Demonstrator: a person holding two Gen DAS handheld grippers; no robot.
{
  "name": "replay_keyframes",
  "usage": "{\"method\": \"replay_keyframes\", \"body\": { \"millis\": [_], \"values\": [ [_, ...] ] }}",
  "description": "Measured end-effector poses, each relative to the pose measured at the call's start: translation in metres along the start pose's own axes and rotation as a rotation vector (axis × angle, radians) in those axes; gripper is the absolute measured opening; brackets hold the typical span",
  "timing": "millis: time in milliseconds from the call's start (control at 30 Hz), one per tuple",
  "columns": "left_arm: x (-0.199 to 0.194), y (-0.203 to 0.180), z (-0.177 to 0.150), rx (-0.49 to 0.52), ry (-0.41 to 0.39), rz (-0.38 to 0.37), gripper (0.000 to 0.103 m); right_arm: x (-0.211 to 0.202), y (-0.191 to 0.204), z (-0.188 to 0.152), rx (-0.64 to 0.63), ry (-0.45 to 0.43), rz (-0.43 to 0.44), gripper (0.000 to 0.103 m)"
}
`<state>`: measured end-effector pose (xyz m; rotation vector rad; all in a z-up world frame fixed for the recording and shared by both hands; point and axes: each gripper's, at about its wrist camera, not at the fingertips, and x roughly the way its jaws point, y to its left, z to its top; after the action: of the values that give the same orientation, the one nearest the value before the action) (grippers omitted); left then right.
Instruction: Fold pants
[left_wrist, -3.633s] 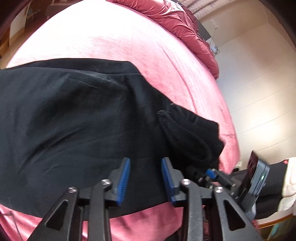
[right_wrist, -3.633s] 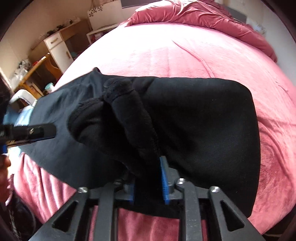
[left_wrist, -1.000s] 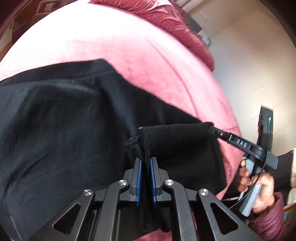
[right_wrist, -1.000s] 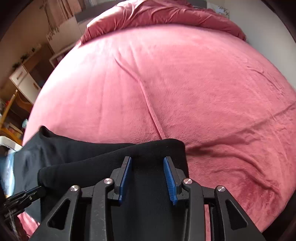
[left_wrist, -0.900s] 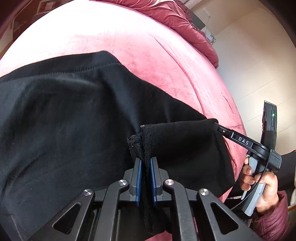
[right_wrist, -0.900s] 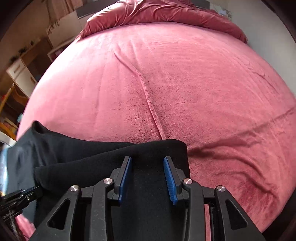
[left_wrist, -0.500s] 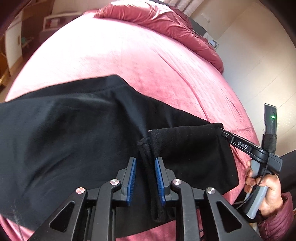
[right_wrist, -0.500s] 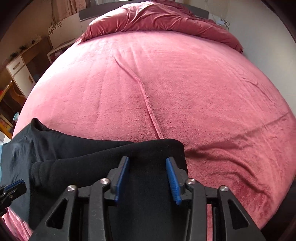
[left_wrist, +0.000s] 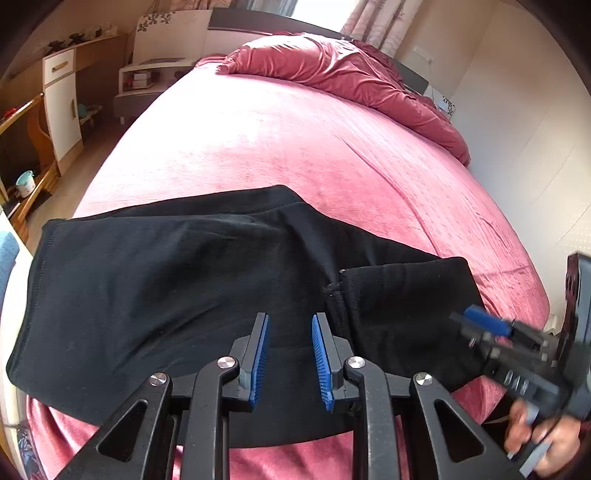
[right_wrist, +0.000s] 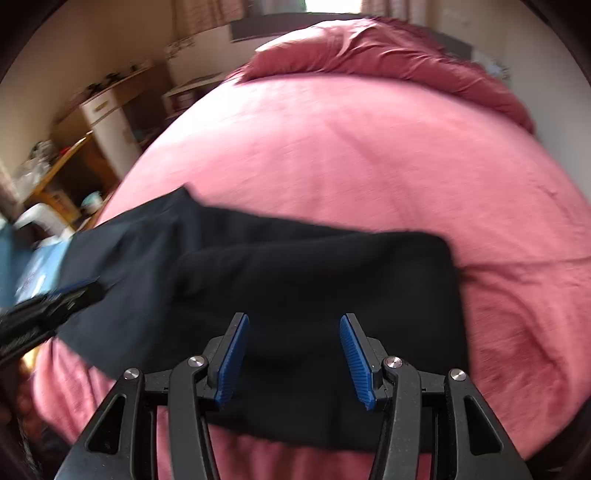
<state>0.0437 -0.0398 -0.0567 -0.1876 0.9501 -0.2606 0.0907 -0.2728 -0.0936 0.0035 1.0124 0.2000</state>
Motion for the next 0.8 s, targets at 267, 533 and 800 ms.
{"method": "replay_keyframes", "body": {
  "millis": [267,533,800],
  "values": [
    [-0.016,0.015,-0.004,-0.026,-0.025,0.013,0.024,0.037,0.041,-0.007,-0.056,0.085,0.027,0.039],
    [-0.021,0.034,-0.006,-0.073,-0.019,0.019,0.025,0.066,0.056,-0.001,-0.083,0.092,-0.023,0.036],
    [-0.032,0.109,-0.016,-0.374,0.055,-0.064,0.028,0.063,0.056,-0.005,-0.074,0.073,-0.023,0.036]
  ]
}}
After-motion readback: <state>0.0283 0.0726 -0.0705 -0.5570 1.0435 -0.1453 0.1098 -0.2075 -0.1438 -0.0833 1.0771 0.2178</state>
